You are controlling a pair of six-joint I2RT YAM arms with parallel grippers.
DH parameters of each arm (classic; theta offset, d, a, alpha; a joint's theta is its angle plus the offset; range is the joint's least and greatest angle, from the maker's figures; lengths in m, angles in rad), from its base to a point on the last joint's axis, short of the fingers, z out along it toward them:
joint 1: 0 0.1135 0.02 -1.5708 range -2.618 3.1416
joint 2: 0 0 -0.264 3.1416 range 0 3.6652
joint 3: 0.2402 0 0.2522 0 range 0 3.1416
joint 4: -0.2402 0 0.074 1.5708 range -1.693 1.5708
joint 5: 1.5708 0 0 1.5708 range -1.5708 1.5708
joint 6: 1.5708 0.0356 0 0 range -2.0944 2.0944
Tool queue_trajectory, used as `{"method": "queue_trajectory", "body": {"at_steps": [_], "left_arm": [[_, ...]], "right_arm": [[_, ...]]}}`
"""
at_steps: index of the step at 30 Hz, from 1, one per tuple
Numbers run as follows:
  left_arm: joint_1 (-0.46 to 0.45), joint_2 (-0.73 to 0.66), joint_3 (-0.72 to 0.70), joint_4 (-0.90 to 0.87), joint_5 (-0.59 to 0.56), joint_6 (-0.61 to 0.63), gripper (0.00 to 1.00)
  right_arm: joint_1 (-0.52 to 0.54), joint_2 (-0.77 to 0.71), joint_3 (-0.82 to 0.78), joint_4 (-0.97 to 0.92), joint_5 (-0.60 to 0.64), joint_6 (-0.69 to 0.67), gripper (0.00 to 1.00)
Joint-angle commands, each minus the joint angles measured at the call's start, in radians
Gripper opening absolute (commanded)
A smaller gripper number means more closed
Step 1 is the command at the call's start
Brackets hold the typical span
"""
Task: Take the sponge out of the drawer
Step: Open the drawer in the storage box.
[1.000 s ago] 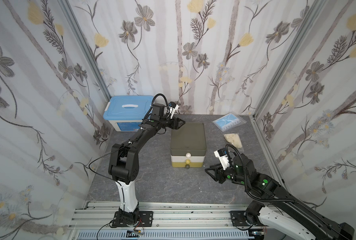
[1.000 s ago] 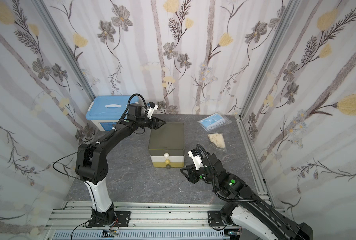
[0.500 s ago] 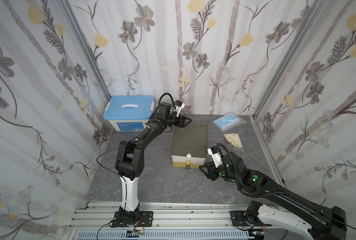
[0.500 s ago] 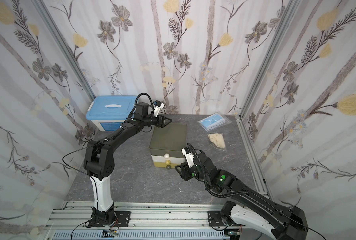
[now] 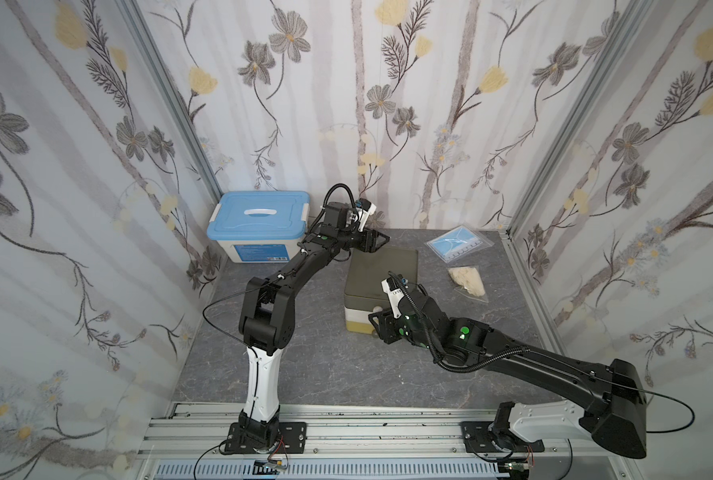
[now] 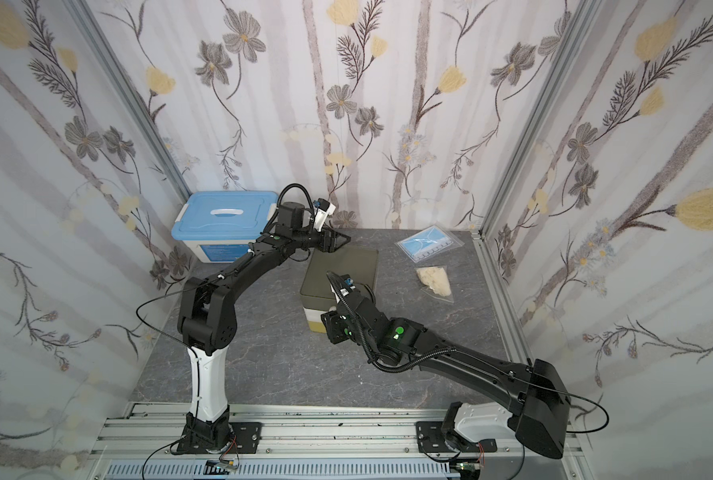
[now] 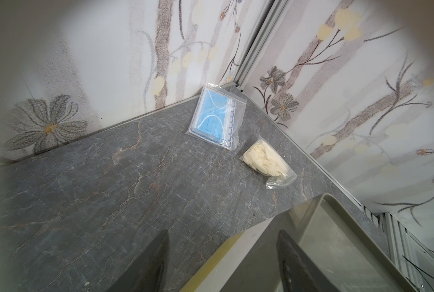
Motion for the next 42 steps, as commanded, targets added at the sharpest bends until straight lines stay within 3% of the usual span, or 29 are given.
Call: {"method": "queue_trajectory", "body": {"at_steps": [1, 13, 23, 33, 42], "left_arm": [[-0.002, 0.005, 0.01, -0.028, 0.019, 0.025, 0.68], [-0.002, -0.006, 0.0, -0.031, 0.027, 0.02, 0.68], [-0.002, -0.012, -0.02, -0.041, 0.034, 0.02, 0.69], [-0.002, -0.011, -0.017, -0.038, 0.041, 0.017, 0.69], [-0.003, -0.008, -0.018, -0.042, 0.041, 0.019, 0.69]], "right_arm": [[0.004, 0.033, 0.013, -0.019, 0.078, 0.041, 0.49], [0.019, 0.056, 0.014, -0.067, 0.209, 0.096, 0.47], [0.03, 0.209, 0.123, -0.081, 0.286, 0.118, 0.47], [0.03, 0.233, 0.17, -0.164, 0.411, 0.108, 0.47], [0.024, 0.224, 0.171, -0.164, 0.492, 0.139, 0.27]]}}
